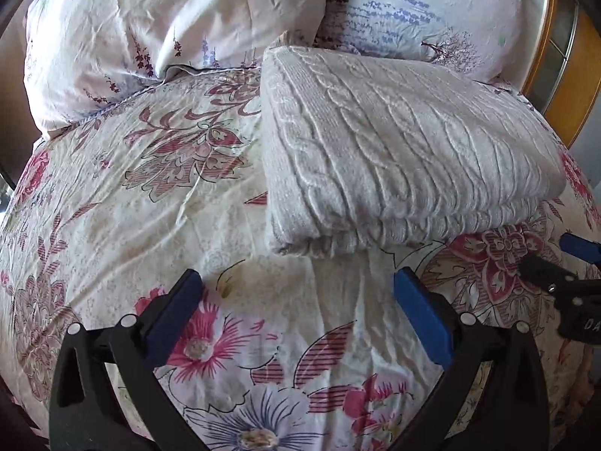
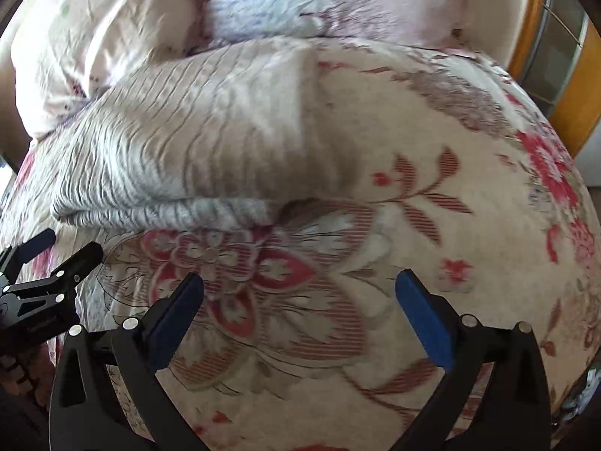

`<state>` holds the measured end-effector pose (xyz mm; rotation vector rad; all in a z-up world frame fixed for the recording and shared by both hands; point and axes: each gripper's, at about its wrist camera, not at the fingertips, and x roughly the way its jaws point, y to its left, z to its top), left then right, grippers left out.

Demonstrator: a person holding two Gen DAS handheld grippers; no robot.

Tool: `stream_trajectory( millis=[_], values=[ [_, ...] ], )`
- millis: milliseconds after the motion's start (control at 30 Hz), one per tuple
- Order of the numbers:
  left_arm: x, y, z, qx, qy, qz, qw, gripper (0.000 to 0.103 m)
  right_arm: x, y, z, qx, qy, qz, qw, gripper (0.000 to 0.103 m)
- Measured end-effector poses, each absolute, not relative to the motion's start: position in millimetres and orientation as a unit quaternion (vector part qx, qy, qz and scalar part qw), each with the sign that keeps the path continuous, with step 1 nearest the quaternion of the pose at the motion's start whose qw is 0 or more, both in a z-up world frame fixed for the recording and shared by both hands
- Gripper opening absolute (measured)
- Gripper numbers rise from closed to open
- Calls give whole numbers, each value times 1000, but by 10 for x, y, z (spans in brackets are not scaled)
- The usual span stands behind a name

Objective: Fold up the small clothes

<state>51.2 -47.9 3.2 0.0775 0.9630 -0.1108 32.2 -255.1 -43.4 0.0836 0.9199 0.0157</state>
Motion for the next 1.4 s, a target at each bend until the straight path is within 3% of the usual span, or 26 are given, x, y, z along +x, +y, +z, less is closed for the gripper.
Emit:
stream_trajectory(
  millis=[1400],
  values=[
    [475, -459, 43, 37, 455, -54, 888, 101, 274, -2461, -439, 12, 410, 14, 912, 102]
  ],
)
